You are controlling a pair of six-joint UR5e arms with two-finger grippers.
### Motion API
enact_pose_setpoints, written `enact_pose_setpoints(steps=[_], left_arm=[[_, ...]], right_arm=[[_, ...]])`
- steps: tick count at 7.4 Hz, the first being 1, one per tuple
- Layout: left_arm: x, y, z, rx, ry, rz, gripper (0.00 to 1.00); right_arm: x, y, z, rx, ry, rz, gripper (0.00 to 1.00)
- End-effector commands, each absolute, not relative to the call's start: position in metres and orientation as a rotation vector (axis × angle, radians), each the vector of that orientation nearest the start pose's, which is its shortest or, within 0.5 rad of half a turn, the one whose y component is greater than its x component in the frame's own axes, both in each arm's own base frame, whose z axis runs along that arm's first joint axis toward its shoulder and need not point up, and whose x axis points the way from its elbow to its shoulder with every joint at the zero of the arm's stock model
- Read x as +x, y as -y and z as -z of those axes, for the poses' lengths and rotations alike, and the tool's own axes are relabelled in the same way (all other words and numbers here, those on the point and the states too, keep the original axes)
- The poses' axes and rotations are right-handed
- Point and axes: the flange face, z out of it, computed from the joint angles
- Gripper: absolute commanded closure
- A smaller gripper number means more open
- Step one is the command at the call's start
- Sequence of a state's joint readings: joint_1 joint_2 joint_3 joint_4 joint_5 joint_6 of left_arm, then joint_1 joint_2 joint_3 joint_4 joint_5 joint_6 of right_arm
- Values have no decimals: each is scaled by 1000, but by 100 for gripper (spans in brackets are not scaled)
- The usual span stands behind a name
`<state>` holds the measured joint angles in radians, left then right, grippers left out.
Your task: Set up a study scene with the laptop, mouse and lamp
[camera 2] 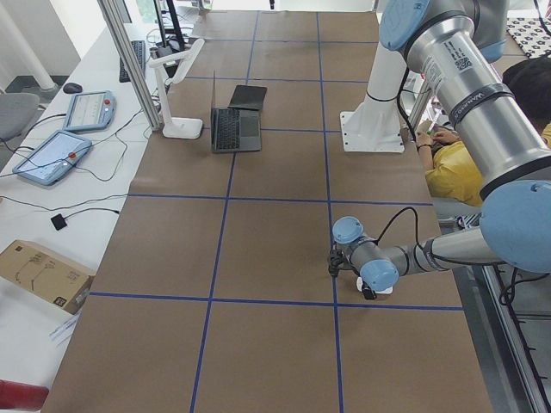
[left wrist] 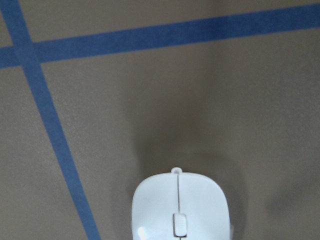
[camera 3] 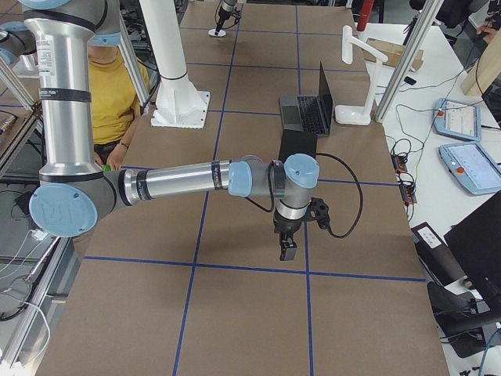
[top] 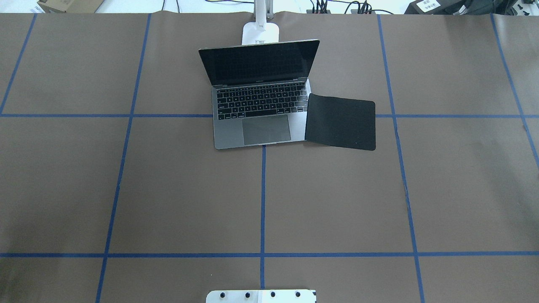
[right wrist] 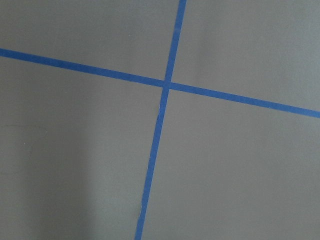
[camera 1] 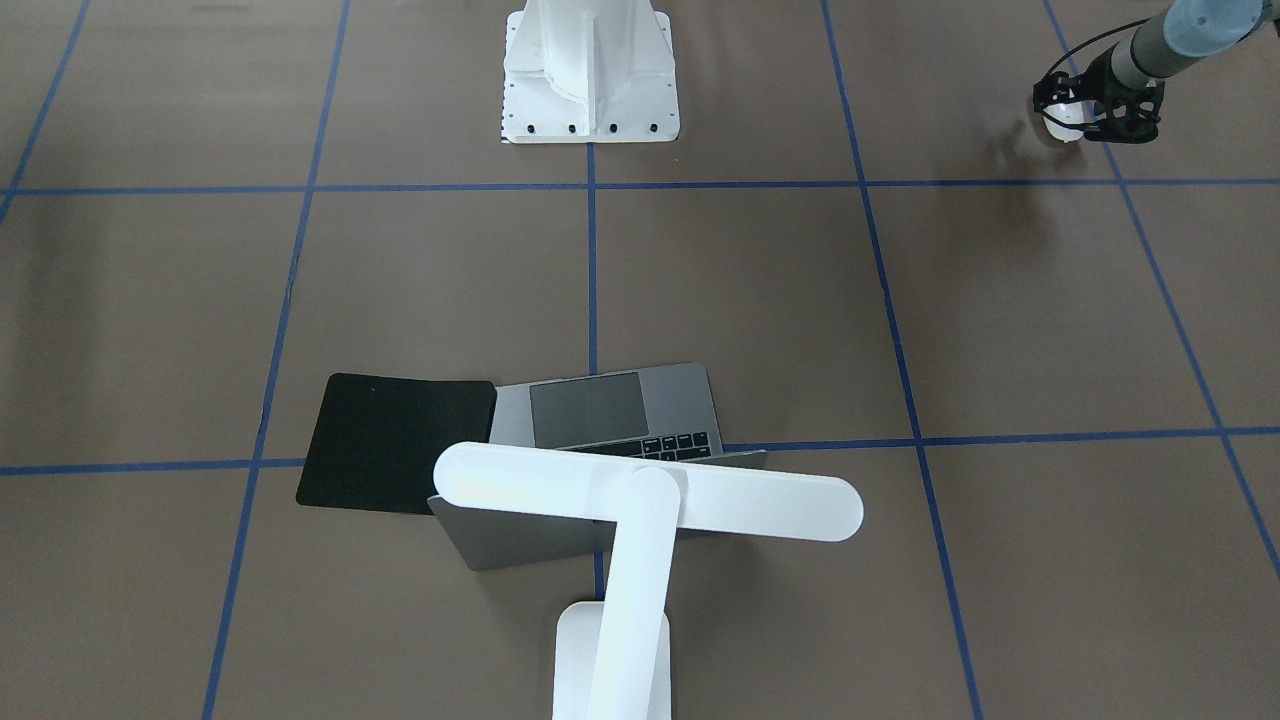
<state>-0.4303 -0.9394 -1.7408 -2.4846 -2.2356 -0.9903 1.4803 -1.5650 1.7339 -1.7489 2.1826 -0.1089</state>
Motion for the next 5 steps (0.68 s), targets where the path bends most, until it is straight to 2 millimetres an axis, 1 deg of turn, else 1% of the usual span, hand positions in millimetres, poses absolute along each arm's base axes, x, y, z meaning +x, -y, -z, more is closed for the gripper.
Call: enact_pose_setpoints(steps=[1, 2, 4, 5], left_arm=[[180, 154, -711, -376, -689, -320, 2], [182, 153, -712, -378, -688, -326, 4], [182, 151, -713, -381, -686, -334, 22], [182, 151, -713, -381, -686, -336, 36]], right_arm=[[32, 493, -604, 0, 612, 191, 0], [31, 493, -604, 0, 612, 194, 0], [32, 493, -604, 0, 612, 191, 0], [32, 493, -604, 1, 612, 192, 0]])
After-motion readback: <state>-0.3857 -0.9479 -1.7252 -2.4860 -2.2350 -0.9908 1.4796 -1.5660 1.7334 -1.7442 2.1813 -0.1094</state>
